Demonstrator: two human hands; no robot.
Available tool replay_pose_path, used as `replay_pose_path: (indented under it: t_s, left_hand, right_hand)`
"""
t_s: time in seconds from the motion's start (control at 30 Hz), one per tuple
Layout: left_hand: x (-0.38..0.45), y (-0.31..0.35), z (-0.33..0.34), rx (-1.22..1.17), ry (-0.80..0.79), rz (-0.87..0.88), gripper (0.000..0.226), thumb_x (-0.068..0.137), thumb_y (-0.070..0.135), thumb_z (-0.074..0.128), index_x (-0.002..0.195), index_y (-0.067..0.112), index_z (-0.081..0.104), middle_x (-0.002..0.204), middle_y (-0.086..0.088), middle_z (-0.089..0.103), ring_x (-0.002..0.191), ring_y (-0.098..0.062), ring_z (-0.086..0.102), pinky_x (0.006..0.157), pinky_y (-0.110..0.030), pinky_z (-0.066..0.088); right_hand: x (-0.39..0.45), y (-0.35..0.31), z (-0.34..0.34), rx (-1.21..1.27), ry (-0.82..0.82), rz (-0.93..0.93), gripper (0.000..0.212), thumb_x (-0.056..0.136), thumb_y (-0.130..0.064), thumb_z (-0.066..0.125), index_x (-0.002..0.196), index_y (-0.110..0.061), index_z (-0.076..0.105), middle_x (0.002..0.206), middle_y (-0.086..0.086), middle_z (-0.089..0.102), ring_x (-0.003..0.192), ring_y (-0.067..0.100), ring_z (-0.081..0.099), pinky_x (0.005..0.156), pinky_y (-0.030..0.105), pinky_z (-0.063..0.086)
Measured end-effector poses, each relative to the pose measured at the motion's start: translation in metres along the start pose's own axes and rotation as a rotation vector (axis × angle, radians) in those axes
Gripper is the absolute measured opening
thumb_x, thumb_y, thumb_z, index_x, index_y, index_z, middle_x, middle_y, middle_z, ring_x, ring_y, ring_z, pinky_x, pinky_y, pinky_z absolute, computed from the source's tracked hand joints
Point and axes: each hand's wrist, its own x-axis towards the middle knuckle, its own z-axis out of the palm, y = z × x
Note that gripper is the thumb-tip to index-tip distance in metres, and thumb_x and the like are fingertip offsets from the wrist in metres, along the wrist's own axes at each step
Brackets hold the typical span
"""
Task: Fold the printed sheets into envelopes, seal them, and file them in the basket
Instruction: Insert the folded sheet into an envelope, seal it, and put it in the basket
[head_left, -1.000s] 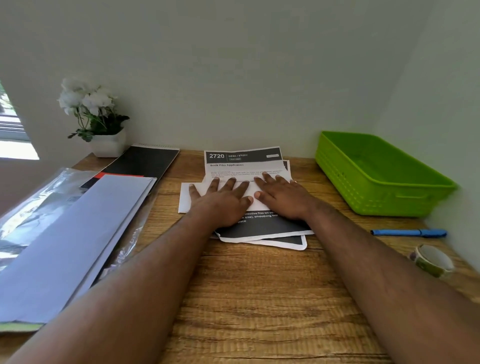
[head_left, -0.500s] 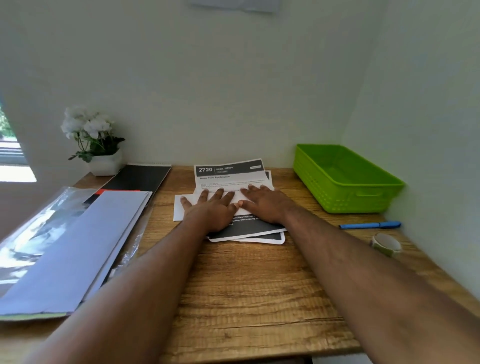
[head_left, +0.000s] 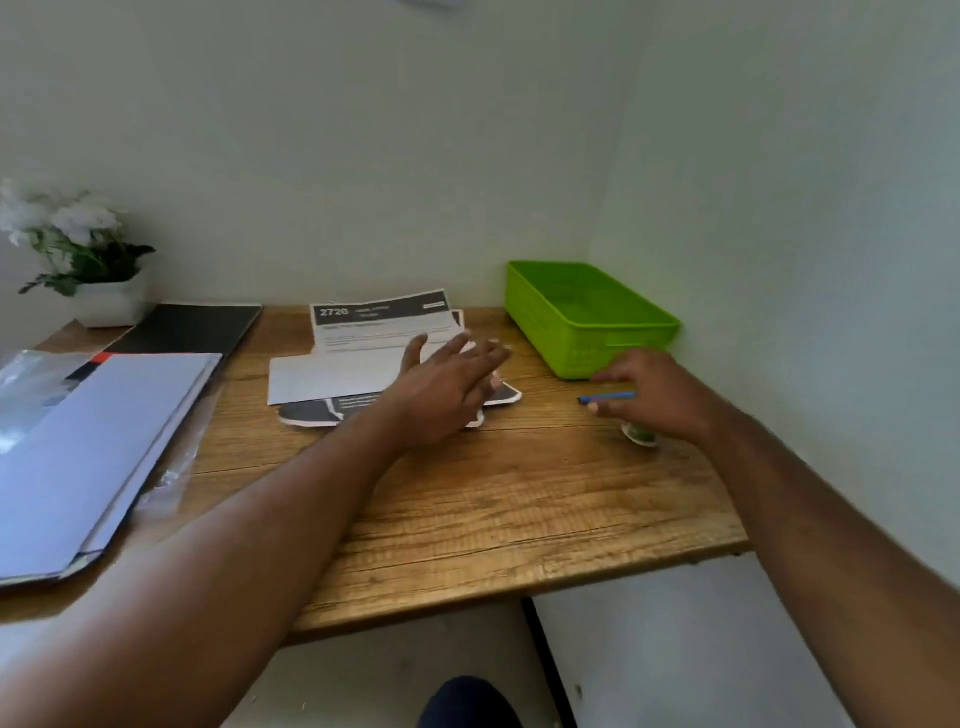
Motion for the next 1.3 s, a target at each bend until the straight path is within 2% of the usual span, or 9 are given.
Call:
replay_pose_path:
  t_s: [0.1, 0.2, 0.3, 0.4, 0.6, 0.7, 0.87, 1.07, 1.3]
  left_hand:
    - [0.000, -0.002, 0.007, -0.034, -0.143, 0.040, 0.051, 0.103, 0.045, 0.030, 0.153, 0.034, 0.023, 0.161, 0.010, 0.021, 0.150, -0.013, 0.008, 0.120, -0.043, 0.007]
    - [-0.003, -0.005, 0.004, -0.204, -0.137, -0.007, 0.052, 0.099, 0.042, 0.048, 0.148, 0.028, 0.038, 0.153, 0.006, 0.039, 0.143, -0.017, 0.031, 0.115, -0.032, 0.024]
    - [-0.006, -0.015, -0.010, -0.385, 0.076, -0.189, 0.048, 0.091, 0.045, 0.062, 0.136, 0.029, 0.055, 0.125, 0.011, 0.060, 0.113, -0.012, 0.059, 0.098, -0.029, 0.044]
    - [-0.008, -0.031, -0.024, -0.652, 0.335, -0.311, 0.039, 0.089, 0.041, 0.067, 0.124, 0.026, 0.065, 0.106, 0.007, 0.071, 0.082, -0.010, 0.069, 0.074, -0.035, 0.059]
    - [-0.014, -0.046, -0.034, -0.826, 0.516, -0.247, 0.043, 0.082, 0.025, 0.077, 0.118, 0.024, 0.055, 0.095, 0.011, 0.060, 0.075, 0.000, 0.058, 0.064, -0.015, 0.048]
    - [-0.009, -0.051, -0.022, -0.769, 0.483, -0.293, 0.036, 0.075, 0.027, 0.083, 0.099, 0.023, 0.056, 0.085, 0.009, 0.057, 0.068, 0.003, 0.051, 0.059, -0.013, 0.042]
    - [-0.002, -0.069, -0.010, -0.662, 0.537, -0.406, 0.016, 0.078, 0.029, 0.080, 0.085, 0.019, 0.070, 0.082, 0.011, 0.060, 0.065, 0.000, 0.050, 0.057, -0.009, 0.037]
    - [-0.002, -0.082, -0.011, -0.922, 0.537, -0.433, 0.009, 0.082, 0.024, 0.077, 0.086, 0.018, 0.071, 0.082, 0.007, 0.070, 0.057, -0.008, 0.062, 0.047, -0.025, 0.049]
    - [-0.002, -0.084, -0.013, -1.058, 0.467, -0.433, 0.016, 0.079, 0.014, 0.079, 0.093, 0.010, 0.072, 0.085, -0.003, 0.073, 0.071, -0.018, 0.071, 0.066, -0.034, 0.061]
  right_hand:
    - [-0.014, 0.021, 0.006, 0.004, -0.126, 0.083, 0.056, 0.076, -0.045, 0.076, 0.125, -0.024, 0.063, 0.121, 0.004, 0.059, 0.112, 0.019, 0.055, 0.090, 0.027, 0.042]
    - [-0.016, 0.019, 0.004, 0.168, -0.053, 0.055, 0.044, 0.078, -0.032, 0.078, 0.119, -0.023, 0.067, 0.115, 0.000, 0.064, 0.106, 0.013, 0.058, 0.079, 0.020, 0.038]
    - [-0.002, -0.014, -0.011, 0.439, 0.145, -0.049, 0.033, 0.075, -0.029, 0.080, 0.106, -0.022, 0.073, 0.093, -0.006, 0.070, 0.087, 0.008, 0.064, 0.072, 0.018, 0.047]
    - [0.024, -0.073, -0.016, 0.813, 0.136, -0.221, 0.024, 0.076, -0.025, 0.079, 0.100, -0.020, 0.075, 0.080, -0.005, 0.072, 0.070, 0.004, 0.065, 0.068, 0.020, 0.052]
    - [0.100, -0.159, 0.035, 1.324, 0.043, -0.181, 0.017, 0.082, -0.020, 0.074, 0.094, -0.009, 0.073, 0.087, 0.010, 0.072, 0.079, 0.018, 0.066, 0.070, 0.035, 0.055]
    - [0.117, -0.167, 0.068, 1.450, 0.059, -0.109, 0.034, 0.078, -0.033, 0.074, 0.094, -0.004, 0.070, 0.093, 0.020, 0.068, 0.084, 0.030, 0.066, 0.077, 0.049, 0.055]
    - [0.126, -0.165, 0.082, 1.470, 0.025, -0.146, 0.040, 0.076, -0.043, 0.069, 0.096, -0.008, 0.069, 0.094, 0.015, 0.070, 0.083, 0.028, 0.068, 0.064, 0.035, 0.055]
    - [0.132, -0.144, 0.078, 1.270, 0.054, -0.239, 0.026, 0.087, -0.018, 0.068, 0.113, -0.021, 0.067, 0.117, -0.002, 0.067, 0.106, 0.018, 0.066, 0.084, 0.038, 0.058]
    - [0.128, -0.142, 0.075, 0.923, 0.122, -0.419, 0.037, 0.079, -0.012, 0.076, 0.107, -0.036, 0.068, 0.121, -0.007, 0.062, 0.097, 0.003, 0.067, 0.088, 0.028, 0.054]
